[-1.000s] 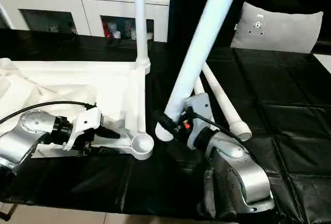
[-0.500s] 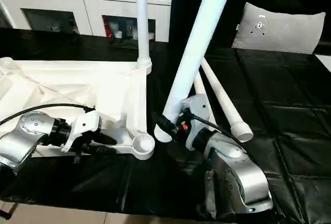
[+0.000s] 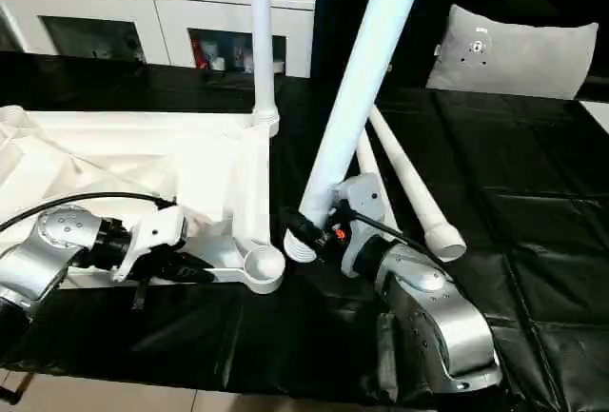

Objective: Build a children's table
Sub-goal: Insert table leg to table base

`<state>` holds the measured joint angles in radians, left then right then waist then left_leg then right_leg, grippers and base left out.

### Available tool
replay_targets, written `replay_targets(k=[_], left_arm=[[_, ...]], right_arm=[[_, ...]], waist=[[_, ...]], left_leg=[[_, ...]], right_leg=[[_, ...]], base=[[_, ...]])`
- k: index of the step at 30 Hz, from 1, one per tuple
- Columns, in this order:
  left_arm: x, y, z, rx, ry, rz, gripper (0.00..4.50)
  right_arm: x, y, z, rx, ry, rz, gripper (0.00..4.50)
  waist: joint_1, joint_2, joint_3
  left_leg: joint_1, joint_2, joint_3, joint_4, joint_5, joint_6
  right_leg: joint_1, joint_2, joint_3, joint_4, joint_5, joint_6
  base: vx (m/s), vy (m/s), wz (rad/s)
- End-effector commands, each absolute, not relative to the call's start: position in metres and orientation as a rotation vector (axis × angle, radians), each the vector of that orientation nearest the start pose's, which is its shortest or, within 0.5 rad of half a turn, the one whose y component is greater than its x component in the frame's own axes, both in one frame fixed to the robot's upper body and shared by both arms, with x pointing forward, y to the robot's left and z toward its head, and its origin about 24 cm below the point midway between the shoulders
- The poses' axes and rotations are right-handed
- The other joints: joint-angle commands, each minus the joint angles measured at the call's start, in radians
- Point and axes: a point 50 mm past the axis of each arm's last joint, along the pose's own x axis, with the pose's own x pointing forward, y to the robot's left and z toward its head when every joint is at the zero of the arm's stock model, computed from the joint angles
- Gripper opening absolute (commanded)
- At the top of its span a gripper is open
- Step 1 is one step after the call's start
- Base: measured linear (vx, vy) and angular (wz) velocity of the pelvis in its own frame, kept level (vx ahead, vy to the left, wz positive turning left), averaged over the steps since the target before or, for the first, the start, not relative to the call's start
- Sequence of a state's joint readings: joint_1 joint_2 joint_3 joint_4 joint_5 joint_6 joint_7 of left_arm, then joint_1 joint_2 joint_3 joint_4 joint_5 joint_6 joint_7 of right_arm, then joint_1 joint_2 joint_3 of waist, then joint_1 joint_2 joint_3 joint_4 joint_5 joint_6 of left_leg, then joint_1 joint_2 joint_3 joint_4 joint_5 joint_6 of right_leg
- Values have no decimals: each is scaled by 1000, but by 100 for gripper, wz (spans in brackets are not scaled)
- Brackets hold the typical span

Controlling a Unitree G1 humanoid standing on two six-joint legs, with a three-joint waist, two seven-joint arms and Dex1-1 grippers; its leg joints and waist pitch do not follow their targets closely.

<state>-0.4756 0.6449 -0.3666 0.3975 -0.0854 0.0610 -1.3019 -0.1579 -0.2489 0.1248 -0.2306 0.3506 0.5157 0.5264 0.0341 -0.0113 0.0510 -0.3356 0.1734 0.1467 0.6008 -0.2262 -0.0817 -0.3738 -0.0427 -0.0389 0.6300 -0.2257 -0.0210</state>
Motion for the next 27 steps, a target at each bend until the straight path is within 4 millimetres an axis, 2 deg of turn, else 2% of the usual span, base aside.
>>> replay_targets(k=[1,4,7,8,9,11,13,15,23,24,25,27], left_arm=[[293,185,63,536,490,-1365,0],[295,176,64,494,441,-1362,0],[296,166,64,478,395,-1359,0],[296,161,63,479,375,-1351,0],[297,157,61,481,365,-1347,0],[298,152,59,495,356,-1320,0],[298,148,59,488,355,-1321,0],[299,144,59,478,355,-1325,0],[298,148,57,534,389,-1334,0],[298,150,57,542,398,-1330,0],[298,152,56,551,406,-1327,0],[297,154,56,557,408,-1325,0]], right_arm=[[264,-117,91,87,156,771,190],[268,-114,92,85,165,776,190],[272,-109,93,90,171,785,190],[273,-106,94,90,176,793,190],[274,-104,93,86,179,798,190],[276,-101,92,81,196,804,190],[276,-98,92,84,200,824,190],[278,-90,95,97,208,860,190],[279,-89,94,85,226,898,190],[279,-90,93,73,229,902,190],[279,-91,92,64,233,906,190],[278,-91,91,58,247,920,190]], waist=[[1,6,-50],[1,7,-51],[1,6,-55],[1,9,-56],[2,4,-59],[3,8,-58],[3,4,-57],[3,8,-56],[7,4,-59],[6,-5,-59],[8,-1,-58],[8,-4,-57]], left_leg=[[-7,51,-6,-78,-101,-12],[-6,50,-5,-75,-87,-10],[-9,49,-4,-71,-52,-1],[-9,49,-4,-71,-45,1],[-12,49,-3,-69,-25,8],[-12,49,-3,-68,-23,12],[-13,49,-2,-69,-27,13],[-14,49,-3,-69,-35,10],[-12,51,-3,-69,-11,15],[-13,50,-1,-68,-10,18],[-14,49,-1,-68,-9,19],[-14,50,-1,-68,-23,20]], right_leg=[[46,-93,59,-74,-99,-203],[45,-93,59,-72,-79,-211],[49,-91,59,-65,-8,-223],[49,-92,58,-64,5,-226],[51,-91,58,-62,36,-228],[49,-91,56,-63,40,-226],[51,-93,56,-63,24,-226],[50,-93,57,-65,2,-222],[49,-93,55,-59,39,-221],[50,-93,56,-60,40,-220],[50,-94,55,-60,32,-219],[50,-96,56,-63,-3,-216]], base=[[0,0,0],[0,0,0],[0,0,0],[0,0,0],[0,0,0],[0,0,0],[0,0,0],[0,0,0],[0,0,0],[0,0,0],[0,0,0],[0,0,0]])
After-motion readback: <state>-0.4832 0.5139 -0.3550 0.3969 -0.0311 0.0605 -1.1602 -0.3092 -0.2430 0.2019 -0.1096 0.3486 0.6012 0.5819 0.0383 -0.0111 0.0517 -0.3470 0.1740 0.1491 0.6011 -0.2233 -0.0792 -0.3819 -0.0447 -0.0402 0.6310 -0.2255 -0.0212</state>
